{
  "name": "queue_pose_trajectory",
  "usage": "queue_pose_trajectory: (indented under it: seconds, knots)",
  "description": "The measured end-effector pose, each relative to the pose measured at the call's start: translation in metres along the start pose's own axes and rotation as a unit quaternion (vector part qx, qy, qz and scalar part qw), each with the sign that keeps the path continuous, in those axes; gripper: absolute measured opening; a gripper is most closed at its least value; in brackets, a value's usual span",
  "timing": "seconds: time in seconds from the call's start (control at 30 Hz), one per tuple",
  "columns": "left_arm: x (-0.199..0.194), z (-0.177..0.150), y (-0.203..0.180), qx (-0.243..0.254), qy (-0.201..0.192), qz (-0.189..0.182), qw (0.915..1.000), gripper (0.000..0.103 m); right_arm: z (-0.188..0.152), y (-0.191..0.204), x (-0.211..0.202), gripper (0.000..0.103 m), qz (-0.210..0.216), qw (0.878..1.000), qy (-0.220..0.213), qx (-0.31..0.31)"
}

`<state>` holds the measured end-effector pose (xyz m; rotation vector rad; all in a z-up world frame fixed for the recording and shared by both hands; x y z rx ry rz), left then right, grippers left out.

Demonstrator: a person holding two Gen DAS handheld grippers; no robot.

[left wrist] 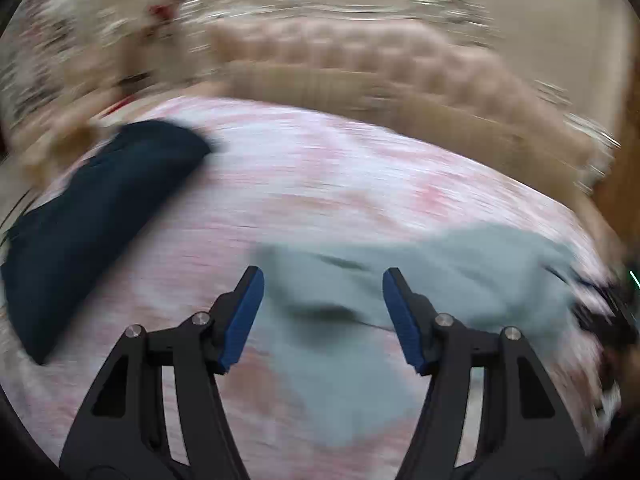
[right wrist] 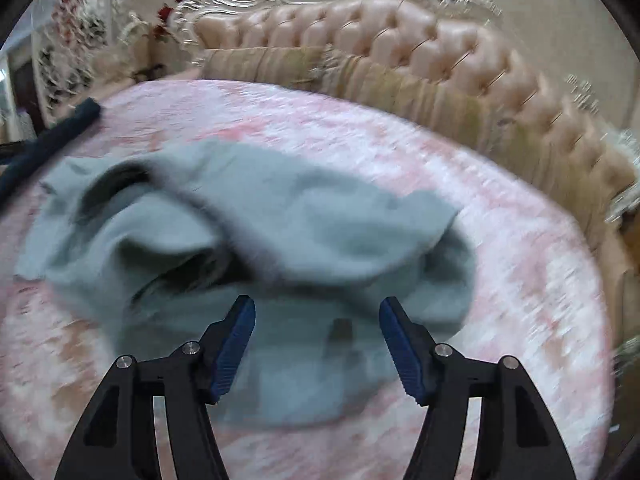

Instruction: Fold clothes

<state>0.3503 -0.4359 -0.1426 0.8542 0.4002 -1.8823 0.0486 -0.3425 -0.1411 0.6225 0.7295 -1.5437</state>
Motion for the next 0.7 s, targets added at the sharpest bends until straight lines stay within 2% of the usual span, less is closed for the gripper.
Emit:
queue_pose_trajectory:
  seconds: [0.07,0.17,0.23,0.27,0.3,0.33,0.37,0.47,0.53,0.6,0.67,0.7]
  knots:
    - [-0.01,-0.004,-0.026,0.031,-0.016,-0.019,0.9992,0.065,0.004,0.002,0.002,0.07,-0.025,0.999,-0.006,-0.025]
    - [-0.024,-0.011,-0.064,0.076,-0.039,-0.045,0.9953,0.065,0.016,0.004,0.008,0.071,-0.052,0.996,-0.018,-0.067]
    - [-0.007,-0.011,-0.081,0.109,-0.032,-0.019,0.9933,0.065,0.027,0.002,0.016,0.068,-0.041,0.996,-0.023,-0.07]
    - [0.0,-0.007,-0.082,0.104,-0.024,-0.026,0.994,0.064,0.034,0.0,0.021,0.045,-0.021,0.998,-0.022,-0.059]
    - [0.006,-0.002,-0.084,0.099,-0.017,-0.033,0.9944,0.062,0.04,-0.002,0.026,0.031,-0.002,0.999,-0.021,-0.049]
    - [0.013,0.002,-0.085,0.093,-0.009,-0.04,0.9948,0.042,0.046,-0.003,0.029,0.019,0.009,0.999,-0.02,-0.04]
    - [0.019,0.006,-0.086,0.088,-0.001,-0.047,0.995,0.005,0.05,-0.005,0.031,0.019,0.016,0.999,-0.02,-0.032]
    - [0.033,0.023,-0.085,0.072,0.009,-0.057,0.9957,0.005,0.062,-0.01,0.032,0.018,0.023,0.999,-0.033,-0.015]
    - [0.036,0.04,-0.077,0.047,0.001,-0.067,0.9966,0.005,0.064,-0.014,0.032,0.02,0.026,0.999,-0.039,-0.002]
    - [0.04,0.059,-0.067,0.017,-0.005,-0.077,0.9969,0.005,0.062,-0.016,0.032,0.027,0.03,0.999,-0.043,0.004]
    - [0.056,0.083,-0.06,0.004,0.003,-0.074,0.9972,0.005,0.059,-0.018,0.035,0.04,0.036,0.998,-0.045,0.014]
    - [0.067,0.095,-0.057,0.0,0.009,-0.073,0.9973,0.005,0.058,-0.02,0.038,0.042,0.044,0.998,-0.042,0.022]
Point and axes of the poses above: each gripper's, at about its wrist camera, not at the fingertips, and x roughly the way its jaws point, y to its left, z to its top, the point moved 5 cm from there along x, roughly the way its jaws point, and after that the axes turned 5 degrees about z, right-handed, at the moved point
